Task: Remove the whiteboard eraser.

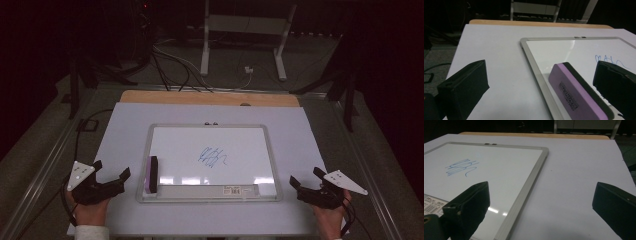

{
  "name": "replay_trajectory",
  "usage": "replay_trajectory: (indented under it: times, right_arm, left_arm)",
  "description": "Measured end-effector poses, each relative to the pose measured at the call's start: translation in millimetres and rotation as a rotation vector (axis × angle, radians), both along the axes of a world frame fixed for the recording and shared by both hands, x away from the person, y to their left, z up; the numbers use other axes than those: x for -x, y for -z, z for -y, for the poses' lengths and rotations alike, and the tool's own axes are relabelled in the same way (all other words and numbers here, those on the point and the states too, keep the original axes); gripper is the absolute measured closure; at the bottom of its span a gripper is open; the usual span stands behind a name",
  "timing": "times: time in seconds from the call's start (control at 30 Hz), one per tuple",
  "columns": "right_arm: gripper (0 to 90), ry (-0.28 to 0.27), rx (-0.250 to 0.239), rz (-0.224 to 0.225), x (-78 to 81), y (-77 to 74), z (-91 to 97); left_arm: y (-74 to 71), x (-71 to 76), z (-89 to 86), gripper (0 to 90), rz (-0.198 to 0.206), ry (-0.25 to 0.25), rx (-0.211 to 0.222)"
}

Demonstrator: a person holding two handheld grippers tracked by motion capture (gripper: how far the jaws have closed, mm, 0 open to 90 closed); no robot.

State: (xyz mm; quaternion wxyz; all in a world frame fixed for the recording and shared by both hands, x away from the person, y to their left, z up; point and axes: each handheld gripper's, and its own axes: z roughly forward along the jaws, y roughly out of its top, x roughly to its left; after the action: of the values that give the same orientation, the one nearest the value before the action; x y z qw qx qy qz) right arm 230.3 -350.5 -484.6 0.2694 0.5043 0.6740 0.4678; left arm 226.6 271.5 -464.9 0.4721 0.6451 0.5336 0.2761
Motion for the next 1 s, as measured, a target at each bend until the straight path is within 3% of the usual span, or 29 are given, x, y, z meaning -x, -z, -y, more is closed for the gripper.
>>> replay_trajectory:
  times: [0.47, 0.6, 1.0]
  right_arm:
    - [1.5, 0.010, 0.020, 0.005, 1.2, -1.1, -0.7]
    - [1.5, 0.011, 0.022, 0.004, 1.3, -1.0, -0.2]
    - [1.5, 0.012, 0.039, 0.001, 1.6, -0.5, -1.1]
  left_arm:
    - [-1.9, -17.5, 26.6, 0.6, -0.039, 0.065, -0.029]
    - [3.5, -22.5, 37.1, 0.7, -0.079, 0.093, -0.044]
    - [13.2, -23.2, 39.1, 1.2, -0.138, 0.092, -0.059]
